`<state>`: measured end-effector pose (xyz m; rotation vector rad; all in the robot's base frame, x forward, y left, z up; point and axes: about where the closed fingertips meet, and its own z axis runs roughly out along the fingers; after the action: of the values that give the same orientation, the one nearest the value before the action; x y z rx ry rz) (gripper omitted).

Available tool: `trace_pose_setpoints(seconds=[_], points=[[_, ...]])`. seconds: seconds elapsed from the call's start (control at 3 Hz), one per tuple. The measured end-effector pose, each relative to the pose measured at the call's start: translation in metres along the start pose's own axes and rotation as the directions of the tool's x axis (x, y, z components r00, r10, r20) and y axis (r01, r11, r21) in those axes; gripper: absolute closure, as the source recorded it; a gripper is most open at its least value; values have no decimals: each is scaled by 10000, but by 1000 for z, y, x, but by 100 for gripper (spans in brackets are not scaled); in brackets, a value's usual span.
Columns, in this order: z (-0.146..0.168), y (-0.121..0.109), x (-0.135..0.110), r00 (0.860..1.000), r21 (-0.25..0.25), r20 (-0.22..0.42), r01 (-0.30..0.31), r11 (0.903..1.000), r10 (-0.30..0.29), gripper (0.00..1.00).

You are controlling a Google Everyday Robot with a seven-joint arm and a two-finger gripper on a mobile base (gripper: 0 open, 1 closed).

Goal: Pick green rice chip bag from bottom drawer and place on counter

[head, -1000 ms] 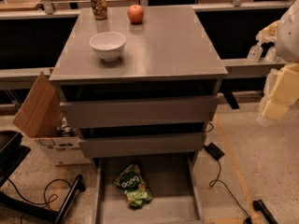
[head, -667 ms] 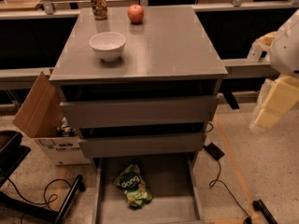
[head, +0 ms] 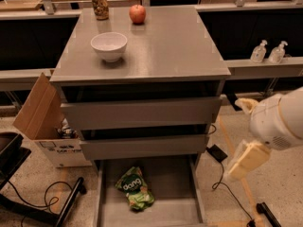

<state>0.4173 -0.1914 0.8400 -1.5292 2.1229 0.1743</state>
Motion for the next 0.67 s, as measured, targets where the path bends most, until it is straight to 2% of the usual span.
trace_pose_setpoints(seconds=[0.33, 0.67], points=[[82, 0, 19, 9860, 49, 1442, -849, 9964, 833, 0], [114, -15, 25, 9731, 388, 1859, -1454, 9886, 1358, 0]])
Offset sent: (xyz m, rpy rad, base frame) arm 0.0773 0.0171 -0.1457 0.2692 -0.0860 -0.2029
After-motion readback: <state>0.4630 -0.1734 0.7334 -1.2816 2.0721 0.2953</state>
